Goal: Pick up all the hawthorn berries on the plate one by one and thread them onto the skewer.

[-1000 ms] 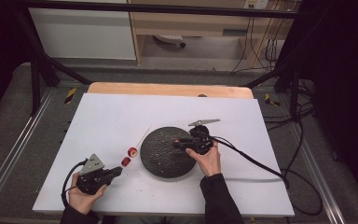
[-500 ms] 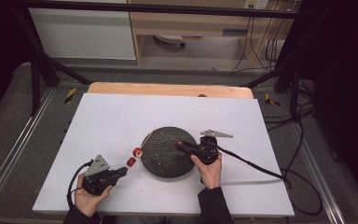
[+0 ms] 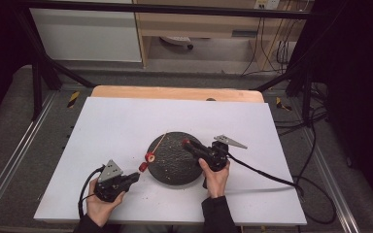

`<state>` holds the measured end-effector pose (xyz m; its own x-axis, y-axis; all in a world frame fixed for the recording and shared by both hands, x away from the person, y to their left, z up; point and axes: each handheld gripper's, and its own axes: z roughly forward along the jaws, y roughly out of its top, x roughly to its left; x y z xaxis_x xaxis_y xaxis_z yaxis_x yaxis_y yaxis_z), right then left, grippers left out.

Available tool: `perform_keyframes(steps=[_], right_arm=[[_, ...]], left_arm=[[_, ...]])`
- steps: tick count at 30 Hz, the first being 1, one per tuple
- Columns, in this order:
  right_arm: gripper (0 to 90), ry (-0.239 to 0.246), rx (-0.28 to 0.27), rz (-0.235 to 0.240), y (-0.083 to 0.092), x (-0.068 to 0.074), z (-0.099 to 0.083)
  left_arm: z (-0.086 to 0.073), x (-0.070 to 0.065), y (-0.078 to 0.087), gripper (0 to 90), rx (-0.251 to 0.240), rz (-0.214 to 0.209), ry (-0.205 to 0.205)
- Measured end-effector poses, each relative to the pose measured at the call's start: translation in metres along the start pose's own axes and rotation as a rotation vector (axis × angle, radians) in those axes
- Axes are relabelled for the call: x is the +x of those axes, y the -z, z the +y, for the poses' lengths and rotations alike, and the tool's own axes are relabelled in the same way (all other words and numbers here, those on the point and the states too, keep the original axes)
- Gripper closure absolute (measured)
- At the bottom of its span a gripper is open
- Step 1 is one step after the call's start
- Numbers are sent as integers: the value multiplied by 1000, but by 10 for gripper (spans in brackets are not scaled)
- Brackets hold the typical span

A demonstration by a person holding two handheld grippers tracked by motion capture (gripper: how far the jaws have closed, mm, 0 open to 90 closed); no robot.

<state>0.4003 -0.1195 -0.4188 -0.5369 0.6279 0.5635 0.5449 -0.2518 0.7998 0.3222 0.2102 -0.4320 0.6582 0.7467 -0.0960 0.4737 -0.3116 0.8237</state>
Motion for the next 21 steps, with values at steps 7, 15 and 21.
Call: perform_keyframes(steps=[7, 15, 21], right_arm=[[626, -13, -80, 4, 3, 2, 7], [626, -50, -160, 27, 7, 4, 17], [626, -65, -201, 49, 8, 3, 24]], left_arm=[[6, -7, -4, 882, -17, -7, 7], [13, -17, -12, 882, -33, -26, 2], [15, -23, -15, 882, -44, -35, 2]])
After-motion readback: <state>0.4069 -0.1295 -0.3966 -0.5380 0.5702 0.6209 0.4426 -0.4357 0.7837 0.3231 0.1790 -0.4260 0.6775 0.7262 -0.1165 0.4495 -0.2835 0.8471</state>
